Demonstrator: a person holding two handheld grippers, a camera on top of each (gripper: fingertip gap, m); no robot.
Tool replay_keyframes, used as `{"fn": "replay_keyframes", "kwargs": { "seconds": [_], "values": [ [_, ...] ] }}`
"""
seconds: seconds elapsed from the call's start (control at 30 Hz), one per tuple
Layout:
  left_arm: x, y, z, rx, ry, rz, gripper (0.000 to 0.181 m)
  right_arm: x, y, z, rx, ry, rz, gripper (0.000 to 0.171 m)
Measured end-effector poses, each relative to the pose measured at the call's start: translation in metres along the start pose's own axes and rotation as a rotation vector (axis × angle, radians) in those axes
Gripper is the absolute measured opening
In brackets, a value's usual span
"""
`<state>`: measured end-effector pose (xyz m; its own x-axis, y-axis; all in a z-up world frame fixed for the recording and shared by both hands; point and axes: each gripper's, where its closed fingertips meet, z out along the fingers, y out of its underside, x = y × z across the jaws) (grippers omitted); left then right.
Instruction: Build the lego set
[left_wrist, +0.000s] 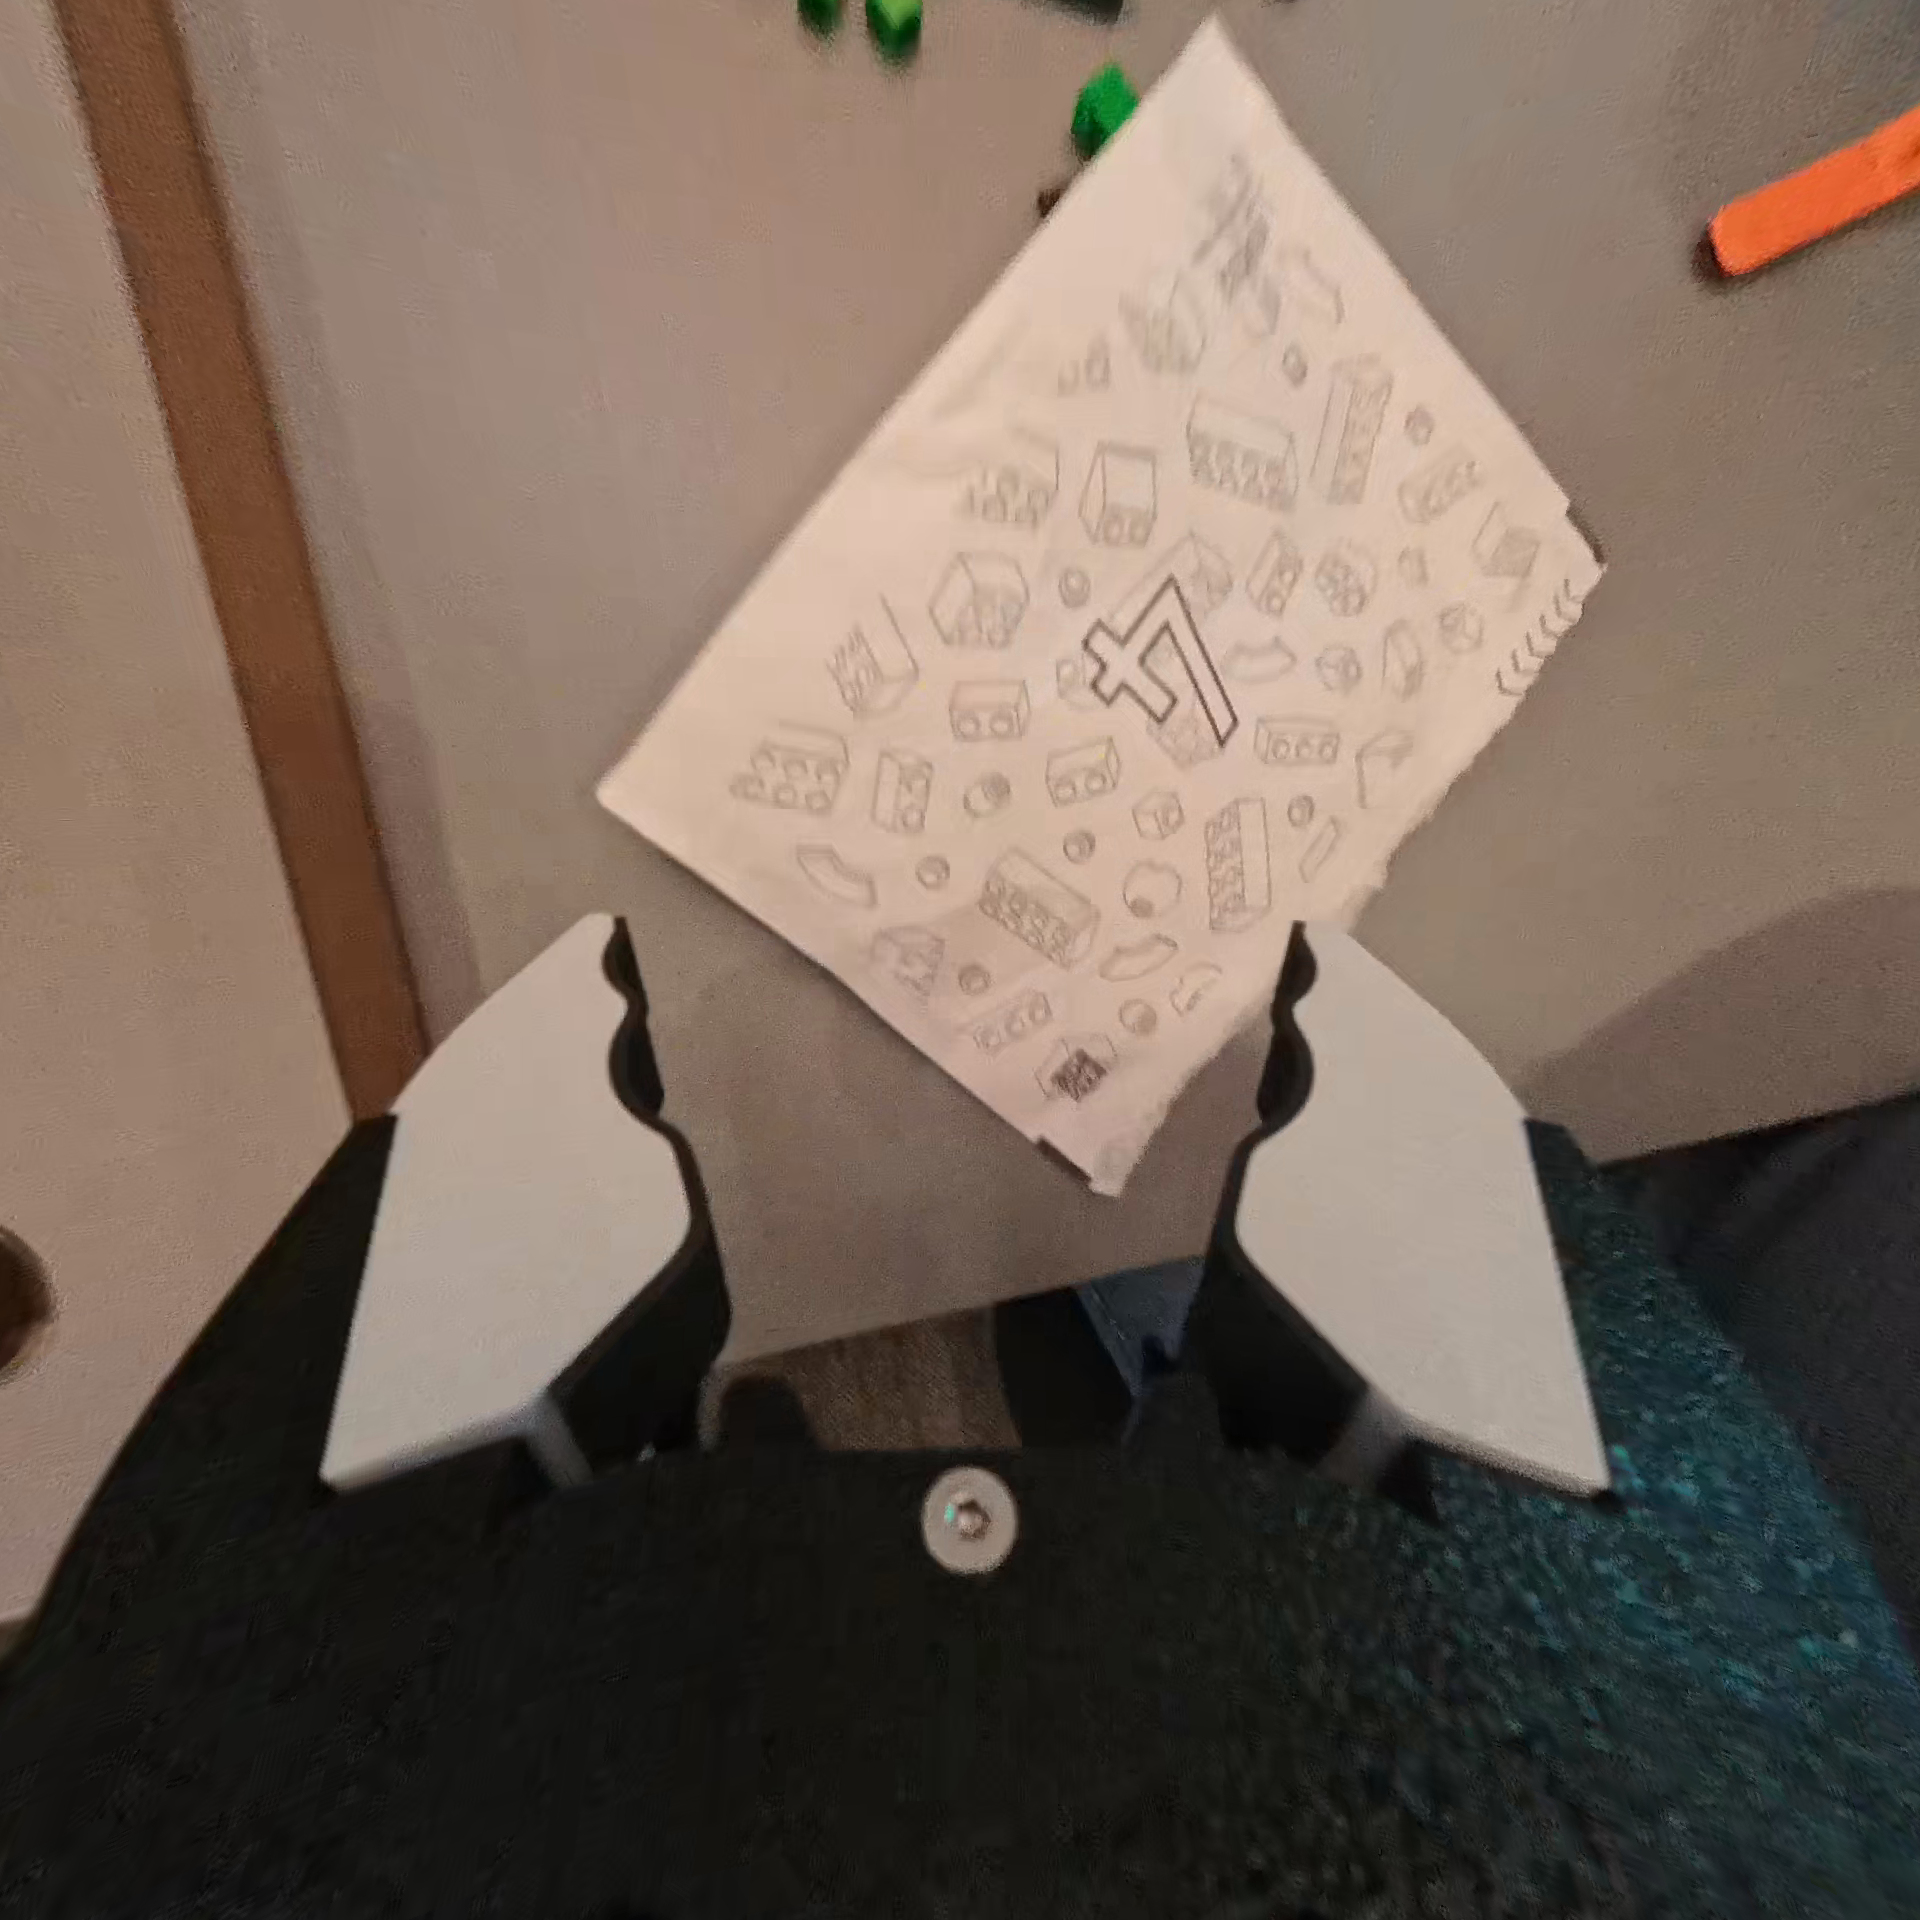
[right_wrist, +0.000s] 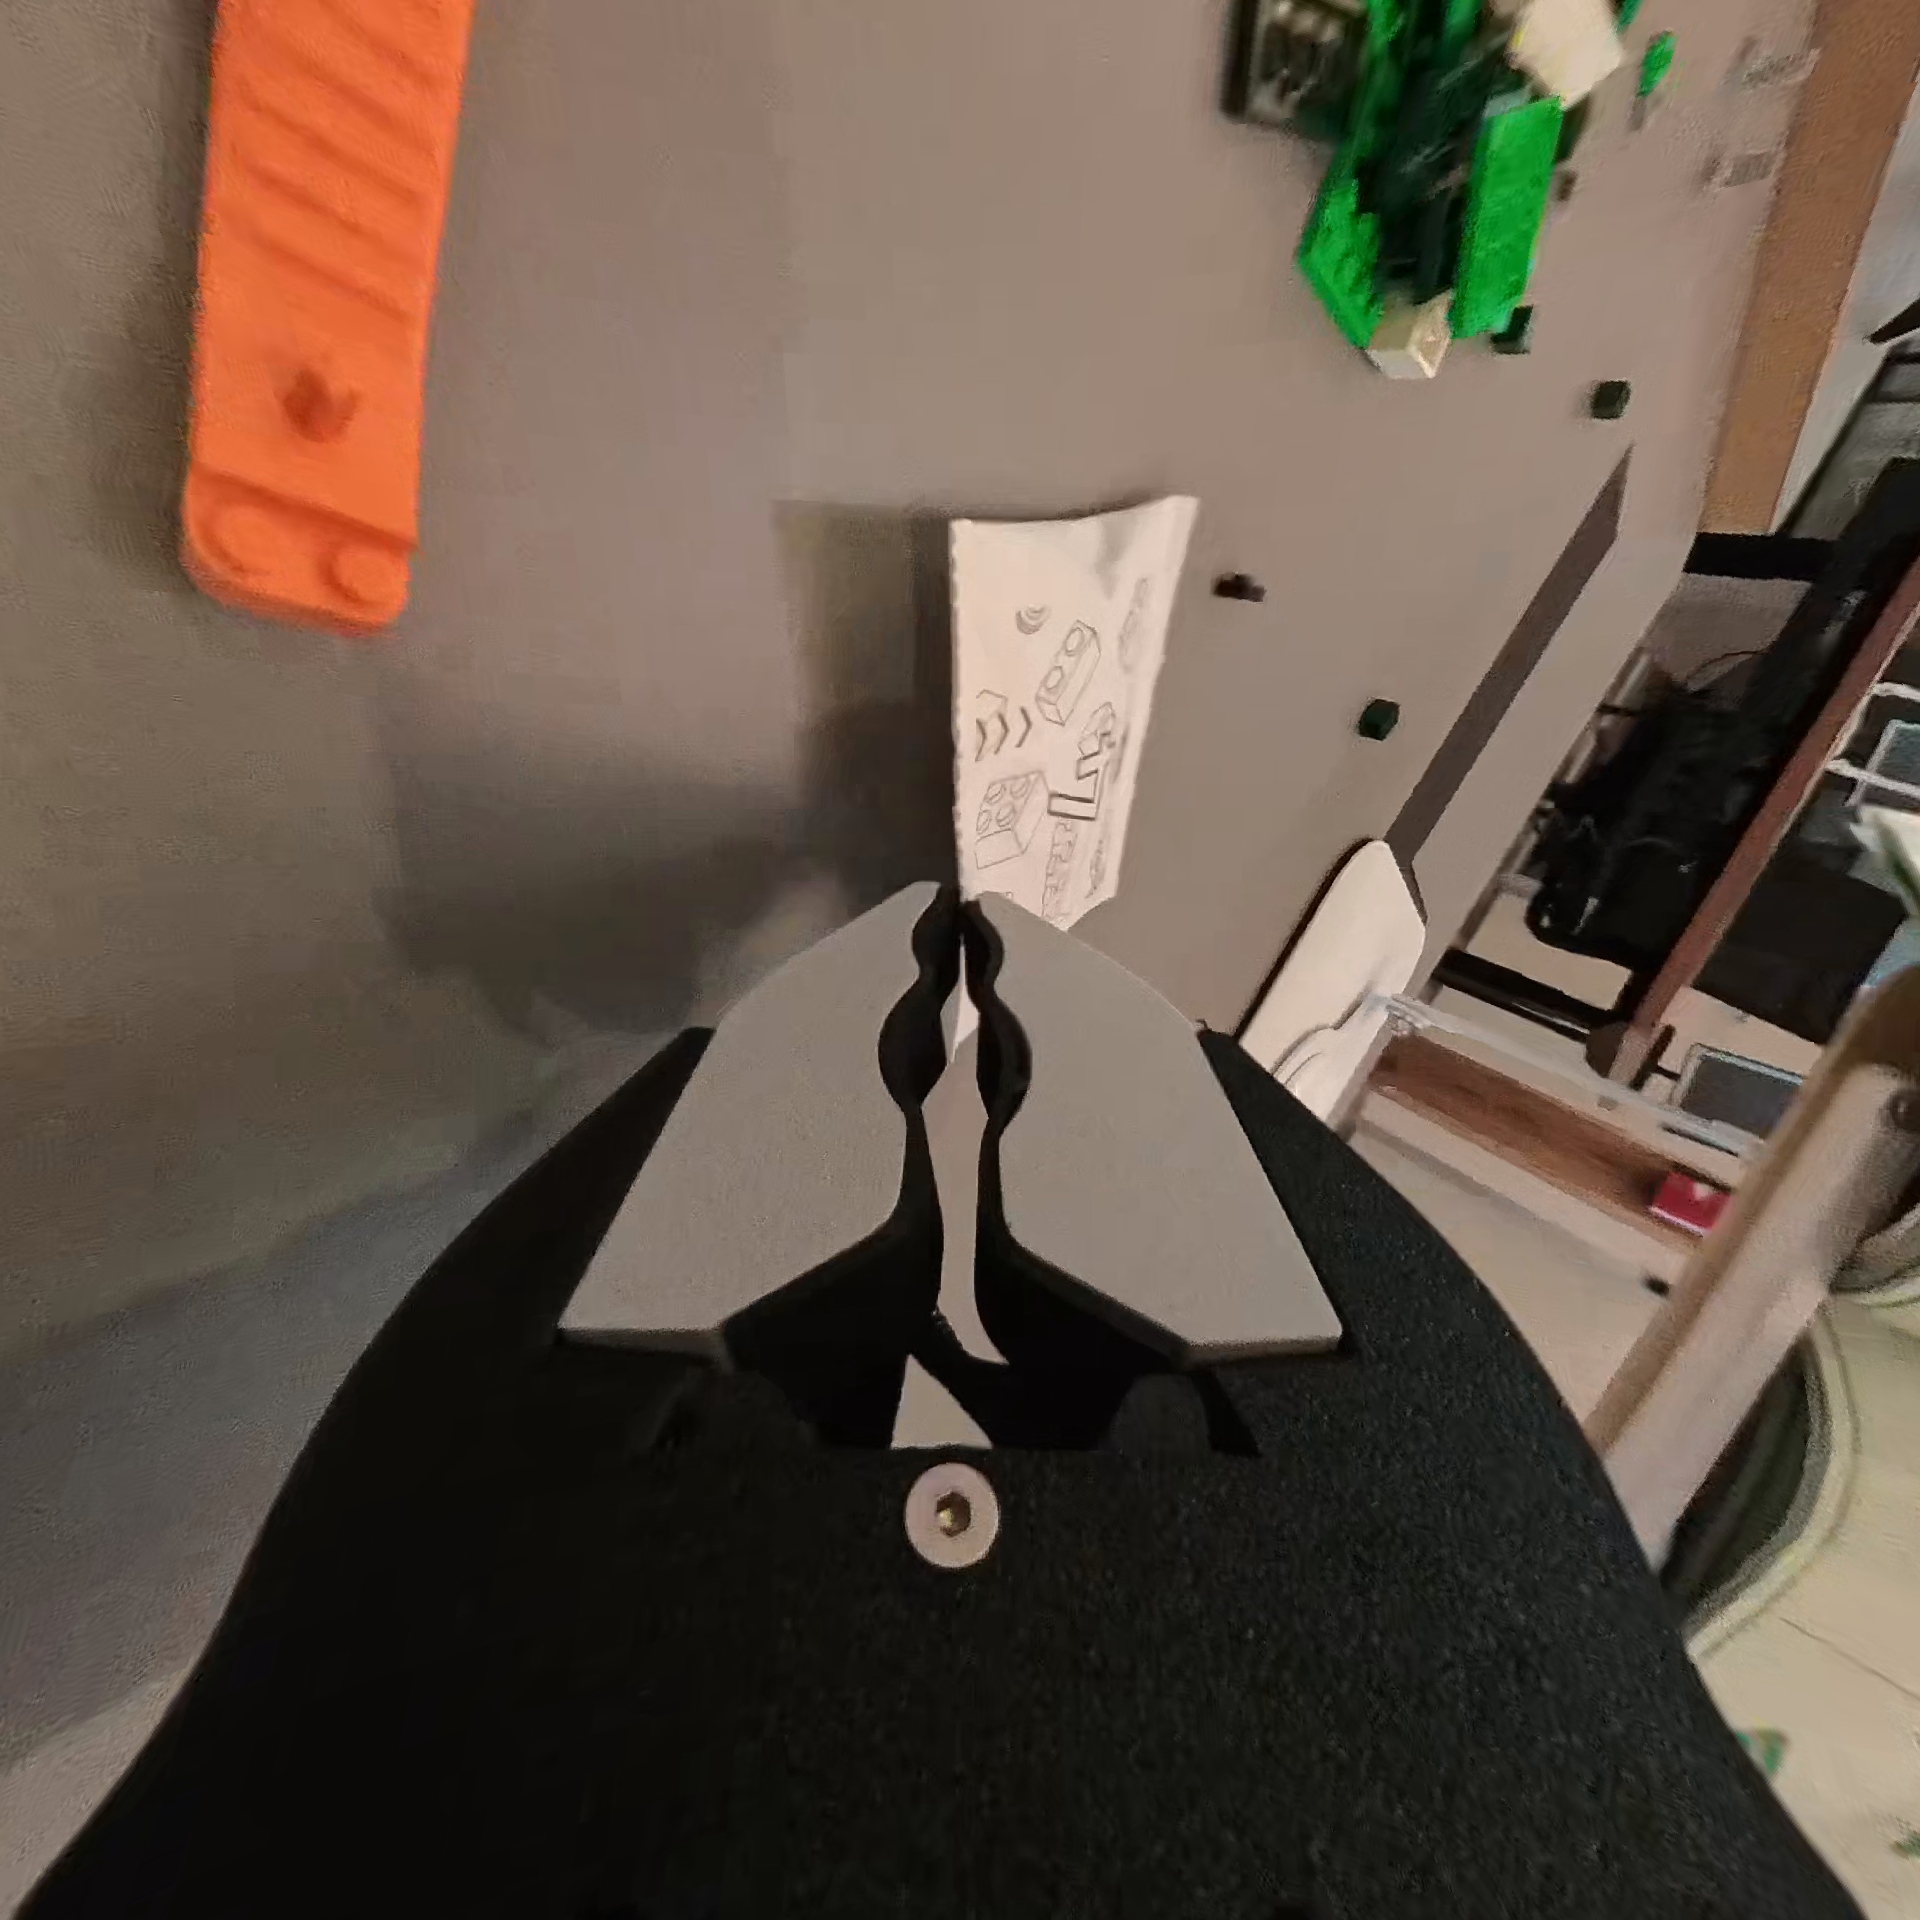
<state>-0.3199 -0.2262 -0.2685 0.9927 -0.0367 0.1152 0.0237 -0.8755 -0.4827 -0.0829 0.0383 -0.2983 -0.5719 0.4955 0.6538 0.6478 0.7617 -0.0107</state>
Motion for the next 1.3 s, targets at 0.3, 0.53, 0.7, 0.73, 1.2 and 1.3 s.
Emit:
{"fn": "replay_keyframes", "kwargs": {
  "seconds": [0.3, 0.53, 0.7, 0.73, 1.2, 1.3],
  "values": [
    [0.142, -0.152, 0.008, 0.475, 0.291, 0.735, 0.064, 0.056, -0.058, -0.062, 0.249, -0.340, 0.253, 0.000],
    [0.169, -0.200, 0.022, 0.525, 0.312, 0.813, 0.030, 0.072, -0.082, -0.091, 0.262, -0.495, 0.219, 0.000],
    [0.168, -0.204, 0.017, 0.534, 0.365, 0.771, 0.000, 0.080, -0.091, -0.095, 0.295, -0.478, 0.245, 0.000],
    [0.165, -0.204, 0.013, 0.552, 0.377, 0.755, 0.000, 0.085, -0.095, -0.094, 0.322, -0.442, 0.278, 0.001],
    [0.160, -0.204, -0.014, 0.666, 0.538, 0.665, 0.000, 0.103, -0.135, -0.113, 0.556, -0.442, 0.340, 0.016],
    [0.161, -0.205, -0.015, 0.672, 0.542, 0.657, 0.000, 0.102, -0.136, -0.114, 0.547, -0.454, 0.321, 0.000]
  ]
}}
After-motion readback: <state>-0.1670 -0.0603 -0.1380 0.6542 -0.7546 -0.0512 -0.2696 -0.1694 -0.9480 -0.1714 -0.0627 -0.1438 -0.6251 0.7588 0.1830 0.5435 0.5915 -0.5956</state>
